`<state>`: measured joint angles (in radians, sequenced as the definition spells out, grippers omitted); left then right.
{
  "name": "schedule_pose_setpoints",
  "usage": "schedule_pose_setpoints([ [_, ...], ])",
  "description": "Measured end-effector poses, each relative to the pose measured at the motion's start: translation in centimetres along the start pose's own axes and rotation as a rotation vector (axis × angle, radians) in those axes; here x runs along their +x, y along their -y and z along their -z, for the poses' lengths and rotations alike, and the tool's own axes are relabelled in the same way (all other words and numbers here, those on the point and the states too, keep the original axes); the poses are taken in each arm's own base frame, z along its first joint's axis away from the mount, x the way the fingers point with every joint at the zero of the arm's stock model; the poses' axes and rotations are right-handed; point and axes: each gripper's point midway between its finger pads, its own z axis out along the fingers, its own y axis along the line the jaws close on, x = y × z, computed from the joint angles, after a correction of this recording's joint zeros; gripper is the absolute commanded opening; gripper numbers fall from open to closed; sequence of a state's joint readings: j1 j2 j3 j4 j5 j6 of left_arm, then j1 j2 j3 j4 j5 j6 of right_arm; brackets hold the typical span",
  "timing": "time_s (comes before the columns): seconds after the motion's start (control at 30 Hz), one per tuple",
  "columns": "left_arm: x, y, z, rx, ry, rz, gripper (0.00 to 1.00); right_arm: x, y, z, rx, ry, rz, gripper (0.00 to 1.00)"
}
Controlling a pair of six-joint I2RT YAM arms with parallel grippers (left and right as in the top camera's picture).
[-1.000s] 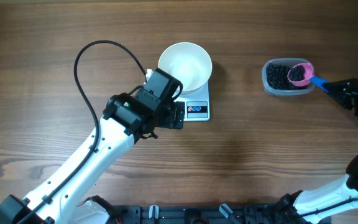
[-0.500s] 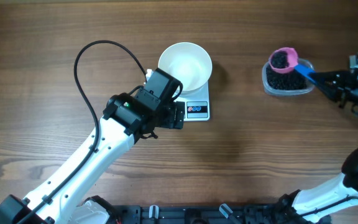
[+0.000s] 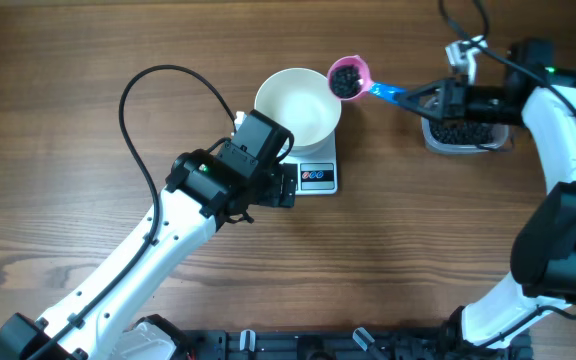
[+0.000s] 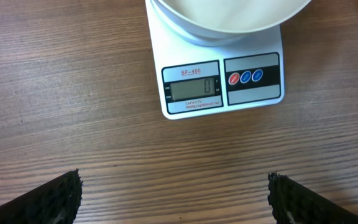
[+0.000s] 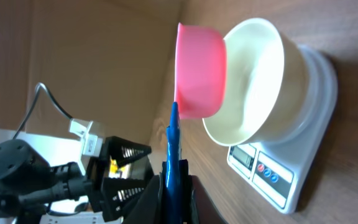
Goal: Scoop item into bowl and weigh 150g on scale
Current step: 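Carry the filled scoop with the right gripper over the white bowl, then tip the scoop with the right gripper to pour beans into the bowl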
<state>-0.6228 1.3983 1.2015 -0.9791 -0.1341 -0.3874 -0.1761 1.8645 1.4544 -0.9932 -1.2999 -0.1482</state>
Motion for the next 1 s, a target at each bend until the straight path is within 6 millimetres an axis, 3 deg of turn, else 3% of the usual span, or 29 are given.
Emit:
schedule_pose_setpoints([
  [0.17,0.0,0.0,0.0,0.0,0.0,0.0,1.0,-1.0,0.4,-2.6,0.183,-0.009,0.048,0.04],
  [0.33,0.0,0.0,0.0,0.0,0.0,0.0,1.0,-0.6,-4.4,-4.9,0.321,0.0,0.267,0.05],
  [0.47,0.0,0.0,0.0,0.0,0.0,0.0,1.0,0.1,-3.7,-7.0,0.442,-0.032,0.355,0.04],
  [0.8,0.0,0.0,0.0,0.0,0.0,0.0,1.0,0.7,-1.8,-9.0,0.726,-0.131,0.685,0.04],
  [1.0,0.0,0.0,0.0,0.0,0.0,0.0,1.0,0.1,-1.3,-8.6,0.799,-0.127,0.728,0.04],
])
